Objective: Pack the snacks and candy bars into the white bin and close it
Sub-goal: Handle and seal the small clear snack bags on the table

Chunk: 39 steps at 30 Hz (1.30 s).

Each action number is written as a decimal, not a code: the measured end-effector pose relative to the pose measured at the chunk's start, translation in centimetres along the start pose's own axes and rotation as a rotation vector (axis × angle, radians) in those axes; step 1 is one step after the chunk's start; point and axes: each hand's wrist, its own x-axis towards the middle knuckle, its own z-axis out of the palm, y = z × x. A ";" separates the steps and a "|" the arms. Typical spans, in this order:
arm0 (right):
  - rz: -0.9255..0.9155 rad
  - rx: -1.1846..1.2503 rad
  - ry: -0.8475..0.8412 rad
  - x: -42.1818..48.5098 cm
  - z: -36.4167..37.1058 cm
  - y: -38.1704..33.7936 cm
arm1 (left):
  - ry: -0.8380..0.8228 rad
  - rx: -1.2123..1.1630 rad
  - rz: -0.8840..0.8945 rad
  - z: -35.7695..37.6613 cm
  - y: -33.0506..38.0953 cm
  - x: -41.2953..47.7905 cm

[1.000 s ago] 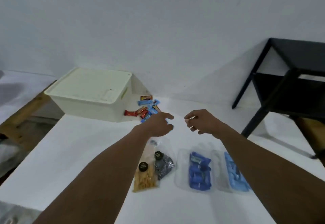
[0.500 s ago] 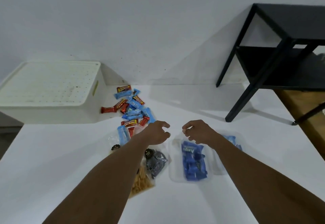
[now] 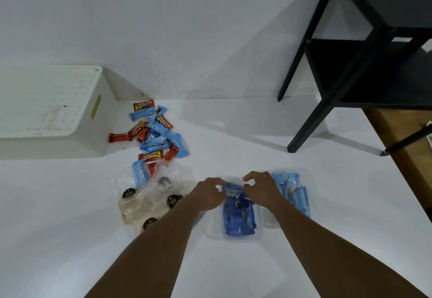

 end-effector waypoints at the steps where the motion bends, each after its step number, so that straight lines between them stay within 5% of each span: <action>1: -0.001 -0.006 -0.004 0.2 -0.1 0.0 | 0.001 -0.015 -0.011 0.2 0.2 0.2; 11: -0.023 -0.049 0.005 1.8 -1.5 0.5 | 0.010 -0.175 -0.109 0.6 1.4 0.6; 22: -0.164 0.056 -0.090 1.8 2.2 -11.4 | 0.328 -0.004 -0.053 -11.5 -4.2 -3.1; 34: -0.206 -0.066 -0.268 -1.2 14.0 -18.5 | 0.060 0.253 -0.066 -15.7 -15.7 -6.2; 39: -0.119 0.083 -0.305 -2.3 13.2 -19.7 | -0.053 0.070 -0.074 -17.6 -15.5 -6.7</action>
